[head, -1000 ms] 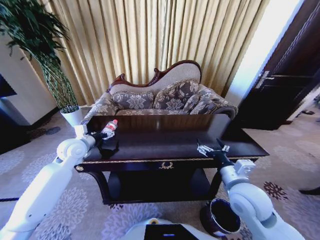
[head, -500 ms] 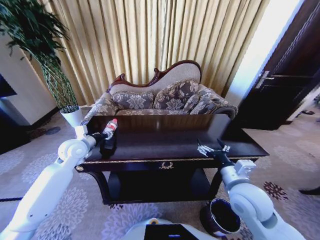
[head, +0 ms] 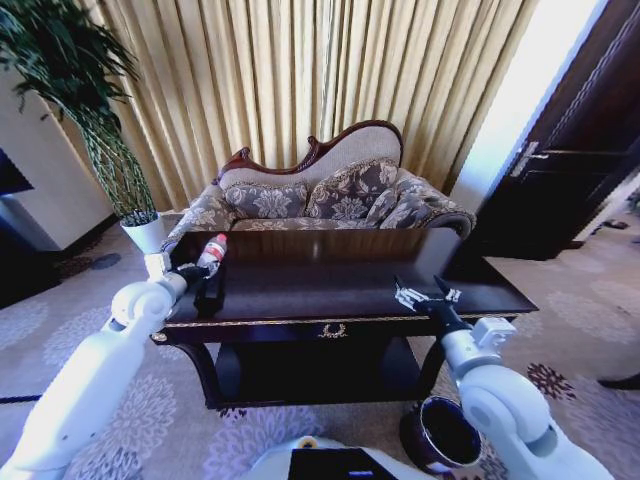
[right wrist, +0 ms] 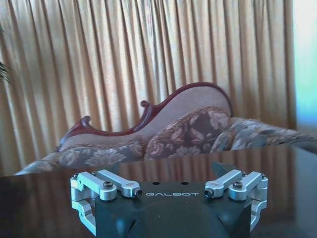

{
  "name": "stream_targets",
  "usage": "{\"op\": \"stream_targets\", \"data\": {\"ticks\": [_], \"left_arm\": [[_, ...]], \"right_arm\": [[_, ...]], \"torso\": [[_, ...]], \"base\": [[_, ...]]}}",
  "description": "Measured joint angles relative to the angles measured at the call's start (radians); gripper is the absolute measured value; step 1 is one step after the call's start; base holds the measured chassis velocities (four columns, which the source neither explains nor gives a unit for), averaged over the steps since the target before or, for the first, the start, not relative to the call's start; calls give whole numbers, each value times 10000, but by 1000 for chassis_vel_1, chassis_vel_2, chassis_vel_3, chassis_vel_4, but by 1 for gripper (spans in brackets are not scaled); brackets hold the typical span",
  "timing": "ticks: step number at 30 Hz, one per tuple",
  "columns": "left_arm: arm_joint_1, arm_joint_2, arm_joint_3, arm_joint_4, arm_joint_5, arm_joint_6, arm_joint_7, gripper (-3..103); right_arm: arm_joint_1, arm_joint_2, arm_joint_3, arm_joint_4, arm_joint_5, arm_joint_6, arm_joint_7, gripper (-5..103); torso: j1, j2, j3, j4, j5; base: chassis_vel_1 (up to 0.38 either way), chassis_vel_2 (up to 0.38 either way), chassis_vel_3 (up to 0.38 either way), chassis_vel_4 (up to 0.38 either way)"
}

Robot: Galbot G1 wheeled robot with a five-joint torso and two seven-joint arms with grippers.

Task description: Move to the front of the table and place the trash on the table into the trash bin.

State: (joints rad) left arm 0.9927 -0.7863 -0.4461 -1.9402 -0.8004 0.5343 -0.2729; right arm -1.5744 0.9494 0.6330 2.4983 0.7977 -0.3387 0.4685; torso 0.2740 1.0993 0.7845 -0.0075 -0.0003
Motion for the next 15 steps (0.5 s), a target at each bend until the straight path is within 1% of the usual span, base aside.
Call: {"op": "stream_targets", "data": {"ticks": [1,2,3,4,5,6,7,8,9,10,12,13,14,15], "left_arm": [[94,46,-11,-77,339,-301,202,42],[210,105,-37,-160,785,-770,449,42],[210,105,-37,-160,785,-770,449,42],[278,144,-59,-214,1078,-1117,576,42],[414,264,-88,-328,1724,-2043,853,42],[437,301,-95,-360,1876,-2309,957,42],[437,301,-95,-360,1876,-2309,957,42],[453,354,-100,-407,2104,-2744,1107,42],[411,416,-59,-453,2502,-3345,1236,42],[411,416,-59,-453,2502,-3345,1236,42],[202,536,118,-606,2888,-4030,1363,42],[122,618,216,-714,2951,-4263,1372,42],[122,618,216,-714,2951,-4263,1372,42],[61,705,319,-796,3016,-4459,1344,42]], "right_arm": [[24,-123,31,13,266,2,12,100],[84,-306,64,14,591,4,19,100],[84,-306,64,14,591,4,19,100],[159,-479,82,14,880,8,22,100],[400,-912,93,17,1512,72,21,100],[493,-1072,85,17,1704,122,13,100],[493,-1072,85,17,1704,122,13,100],[670,-1356,51,21,1993,232,-16,100],[897,-1785,3,43,2379,460,-222,100],[897,-1785,3,43,2379,460,-222,100],[1254,-2571,-1,45,3171,862,-711,100],[1393,-2821,-1,45,3493,989,-867,100],[1393,-2821,-1,45,3493,989,-867,100],[1546,-3048,-16,45,3767,1105,-1045,100]], "torso": [[0,0,0,0,0],[0,0,0,0,1],[0,0,0,0,1],[0,0,0,2,0],[0,0,0,3,4],[0,0,0,3,4],[0,0,0,3,4],[0,0,0,2,1],[0,-1,0,5,2],[0,-1,0,5,2],[0,0,0,0,-1],[1,0,0,-1,0],[1,0,0,-1,0],[0,0,1,0,1]], "base": [[0,0,0,0],[0,0,0,0],[0,0,0,0],[0,0,0,0],[0,0,0,0],[0,0,0,0],[0,0,0,0],[0,0,0,0],[0,0,0,0],[0,0,0,0],[0,0,0,0],[0,0,0,0],[0,0,0,0],[0,0,0,0]]}}
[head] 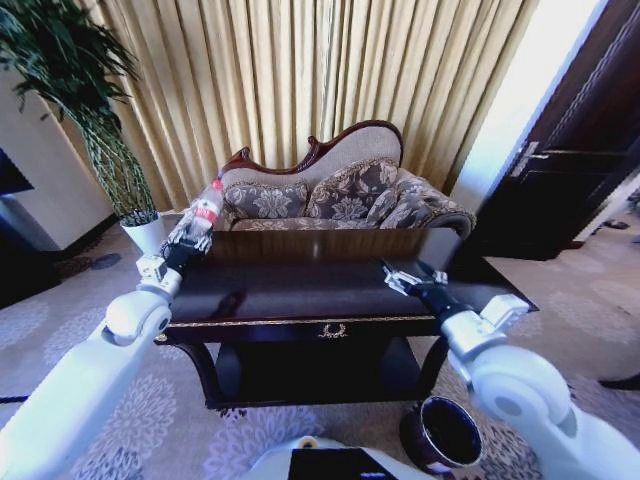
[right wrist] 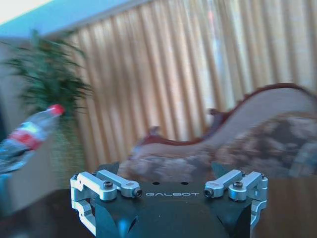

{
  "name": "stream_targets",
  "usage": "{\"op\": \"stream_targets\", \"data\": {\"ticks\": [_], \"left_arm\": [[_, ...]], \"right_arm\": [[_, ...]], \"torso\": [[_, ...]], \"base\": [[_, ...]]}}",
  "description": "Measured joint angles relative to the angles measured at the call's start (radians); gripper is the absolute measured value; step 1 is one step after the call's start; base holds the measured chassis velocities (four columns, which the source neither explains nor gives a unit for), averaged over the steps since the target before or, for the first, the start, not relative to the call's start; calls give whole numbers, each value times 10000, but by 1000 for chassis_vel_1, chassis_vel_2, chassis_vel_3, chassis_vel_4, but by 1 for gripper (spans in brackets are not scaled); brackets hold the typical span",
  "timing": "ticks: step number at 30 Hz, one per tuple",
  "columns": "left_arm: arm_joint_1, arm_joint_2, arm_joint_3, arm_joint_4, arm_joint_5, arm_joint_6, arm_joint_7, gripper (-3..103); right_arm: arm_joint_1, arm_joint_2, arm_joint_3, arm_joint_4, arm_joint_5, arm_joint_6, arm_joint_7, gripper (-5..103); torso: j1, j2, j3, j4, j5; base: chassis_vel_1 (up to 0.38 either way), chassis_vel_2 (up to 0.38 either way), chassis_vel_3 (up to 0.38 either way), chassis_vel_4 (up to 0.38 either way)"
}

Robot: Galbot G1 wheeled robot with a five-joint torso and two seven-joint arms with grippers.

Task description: Move to the front of the table and place the trash on the table into the trash bin.

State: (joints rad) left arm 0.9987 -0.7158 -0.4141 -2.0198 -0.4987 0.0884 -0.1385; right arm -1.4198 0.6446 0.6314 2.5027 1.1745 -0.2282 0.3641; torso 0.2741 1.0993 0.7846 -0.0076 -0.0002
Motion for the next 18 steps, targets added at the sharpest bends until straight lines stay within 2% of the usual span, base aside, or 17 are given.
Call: {"op": "stream_targets", "data": {"ticks": [2,3,4,6,8,11,13,17,18], "left_arm": [[-265,362,434,-148,614,-1006,-213,42],[-265,362,434,-148,614,-1006,-213,42],[-317,451,518,-157,799,-1251,-237,42],[-534,772,833,-247,1324,-2010,-282,42],[-599,824,899,-279,1358,-2074,-308,42],[-1141,924,1432,-337,1367,-2147,-515,42],[-1316,924,1607,-316,1363,-2146,-536,42],[-2456,787,2832,-50,1297,-1971,-638,42],[-2456,787,2832,-50,1297,-1971,-638,42]], "right_arm": [[507,-603,-243,-1,546,320,-722,100],[507,-603,-243,-1,546,320,-722,100],[648,-730,-310,-6,703,358,-880,100],[1393,-1169,-592,-117,1721,449,-1352,100],[1543,-1234,-638,-149,1928,455,-1428,100],[2587,-1559,-959,-491,2868,456,-1944,100],[2798,-1599,-1041,-591,2962,447,-2019,100],[4432,-1753,-1861,-1195,3619,298,-2160,100],[4432,-1753,-1861,-1195,3619,298,-2160,100]], "torso": [[0,0,0,0,2],[0,0,0,0,2],[0,0,0,0,1],[0,0,0,3,-1],[0,0,0,5,-1],[0,0,0,1,-1],[0,0,0,2,0],[0,-1,0,1,-2],[0,-1,0,1,-2]], "base": [[0,0,0,0],[0,0,0,0],[0,0,0,0],[0,0,0,0],[0,0,0,0],[0,0,0,0],[0,0,0,0],[0,0,0,0],[0,0,0,0]]}}
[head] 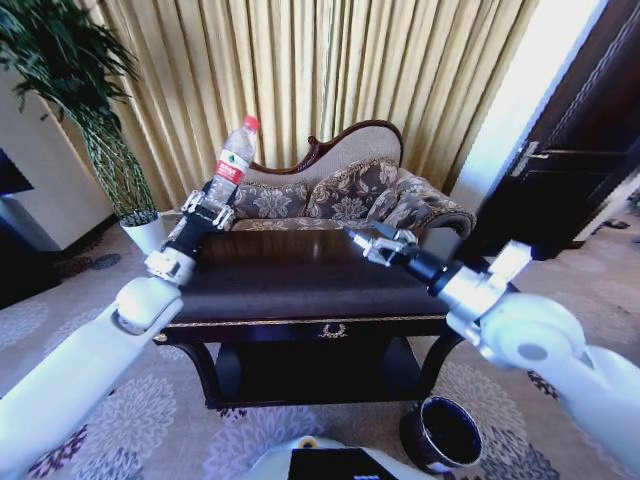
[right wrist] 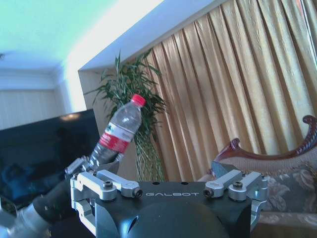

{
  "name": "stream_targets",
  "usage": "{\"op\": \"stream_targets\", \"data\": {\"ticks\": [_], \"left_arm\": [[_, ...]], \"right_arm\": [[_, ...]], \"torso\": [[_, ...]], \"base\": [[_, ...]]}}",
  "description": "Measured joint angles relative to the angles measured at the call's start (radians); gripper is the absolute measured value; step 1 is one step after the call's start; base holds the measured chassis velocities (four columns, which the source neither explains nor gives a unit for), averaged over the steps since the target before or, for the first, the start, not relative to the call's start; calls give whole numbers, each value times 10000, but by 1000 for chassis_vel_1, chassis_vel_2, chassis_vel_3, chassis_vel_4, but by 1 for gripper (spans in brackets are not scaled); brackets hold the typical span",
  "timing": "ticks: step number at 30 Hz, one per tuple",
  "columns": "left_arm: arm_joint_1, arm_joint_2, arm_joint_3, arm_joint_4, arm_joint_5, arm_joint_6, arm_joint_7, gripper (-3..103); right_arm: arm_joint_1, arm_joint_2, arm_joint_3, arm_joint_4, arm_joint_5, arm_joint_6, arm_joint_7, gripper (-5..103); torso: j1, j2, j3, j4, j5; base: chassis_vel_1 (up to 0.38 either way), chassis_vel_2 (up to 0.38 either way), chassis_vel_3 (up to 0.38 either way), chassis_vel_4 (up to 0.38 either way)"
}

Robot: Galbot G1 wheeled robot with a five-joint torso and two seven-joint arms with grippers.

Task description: Move to the front of the table and place the trash on the table into the trash bin.

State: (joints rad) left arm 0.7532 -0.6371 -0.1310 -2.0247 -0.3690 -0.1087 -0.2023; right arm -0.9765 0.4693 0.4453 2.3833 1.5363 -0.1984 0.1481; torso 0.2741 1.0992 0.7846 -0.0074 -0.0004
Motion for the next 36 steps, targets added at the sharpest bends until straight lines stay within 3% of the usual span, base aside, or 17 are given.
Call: {"op": "stream_targets", "data": {"ticks": [3,9,13,18,25,36], "left_arm": [[-1051,-182,1036,71,-103,260,-115,42],[-2061,-312,2053,46,-352,648,-382,42],[-2917,-295,3142,-96,-671,1014,-669,42],[-3381,-60,3855,-252,-772,1031,-757,42],[-3638,163,4165,-412,-953,1061,-762,42],[-4027,170,4870,-570,-982,1200,-721,42]], "right_arm": [[1400,14,-1017,-576,317,-101,2,100],[2801,356,-2085,-1141,600,-375,53,100],[4838,1400,-3642,-2085,977,-578,355,100],[5834,2138,-4608,-2635,971,-592,389,100],[6487,2637,-5287,-3019,673,-714,381,100],[6874,2653,-5566,-3243,509,-809,337,100]], "torso": [[0,0,1,0,-1],[0,0,1,-3,7],[0,-1,0,2,-1],[1,-1,1,3,-1],[1,0,0,1,1],[0,1,-1,0,2]], "base": [[0,0,0,0],[0,0,0,0],[0,0,0,0],[0,0,0,0],[0,0,0,0],[0,0,0,0]]}}
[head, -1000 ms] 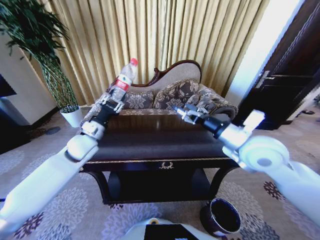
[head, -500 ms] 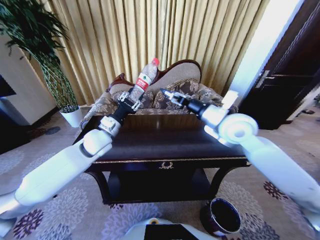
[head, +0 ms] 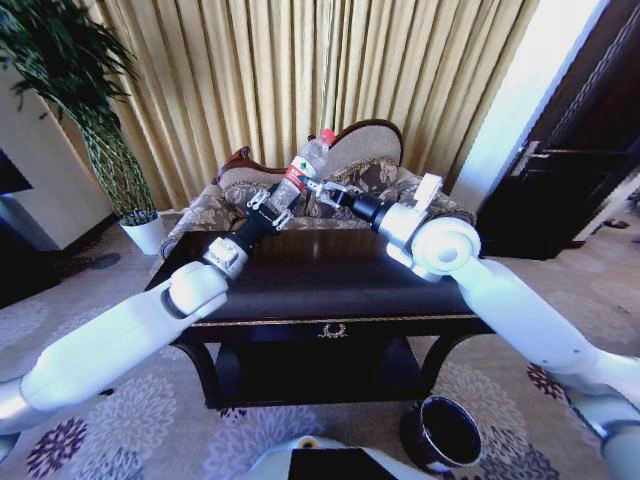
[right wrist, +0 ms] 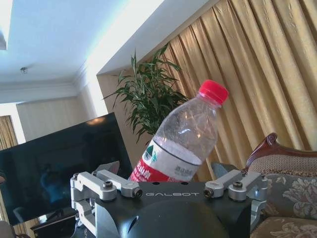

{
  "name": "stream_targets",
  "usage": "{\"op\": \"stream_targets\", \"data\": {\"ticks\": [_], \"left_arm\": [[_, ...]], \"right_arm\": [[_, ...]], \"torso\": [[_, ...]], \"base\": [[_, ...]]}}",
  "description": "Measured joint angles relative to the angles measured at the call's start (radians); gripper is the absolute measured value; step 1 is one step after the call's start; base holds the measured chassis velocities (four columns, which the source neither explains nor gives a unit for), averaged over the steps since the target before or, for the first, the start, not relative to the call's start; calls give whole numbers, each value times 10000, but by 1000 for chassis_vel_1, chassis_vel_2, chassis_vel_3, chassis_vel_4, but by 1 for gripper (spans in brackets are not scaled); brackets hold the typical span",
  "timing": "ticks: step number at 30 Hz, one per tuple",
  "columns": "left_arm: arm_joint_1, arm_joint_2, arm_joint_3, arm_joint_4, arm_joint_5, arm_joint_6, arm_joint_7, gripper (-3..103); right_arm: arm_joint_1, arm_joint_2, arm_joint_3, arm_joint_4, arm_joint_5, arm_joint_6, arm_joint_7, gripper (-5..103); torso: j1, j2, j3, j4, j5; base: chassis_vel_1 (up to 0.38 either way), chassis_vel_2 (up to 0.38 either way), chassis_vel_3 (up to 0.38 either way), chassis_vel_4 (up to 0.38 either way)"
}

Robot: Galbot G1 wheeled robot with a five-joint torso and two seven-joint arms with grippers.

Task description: Move to the front of the table and place the trash on the table into the trash bin.

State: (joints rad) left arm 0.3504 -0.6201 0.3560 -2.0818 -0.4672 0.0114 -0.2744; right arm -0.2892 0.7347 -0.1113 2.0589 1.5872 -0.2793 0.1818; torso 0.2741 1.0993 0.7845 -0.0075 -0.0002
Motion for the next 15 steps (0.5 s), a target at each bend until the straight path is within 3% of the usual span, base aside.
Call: {"op": "stream_targets", "data": {"ticks": [15], "left_arm": [[-524,-210,890,-206,23,101,-8,42]], "right_arm": [[284,-51,-102,-26,62,-86,6,100]], "torso": [[0,0,0,0,0]], "base": [[0,0,0,0]]}}
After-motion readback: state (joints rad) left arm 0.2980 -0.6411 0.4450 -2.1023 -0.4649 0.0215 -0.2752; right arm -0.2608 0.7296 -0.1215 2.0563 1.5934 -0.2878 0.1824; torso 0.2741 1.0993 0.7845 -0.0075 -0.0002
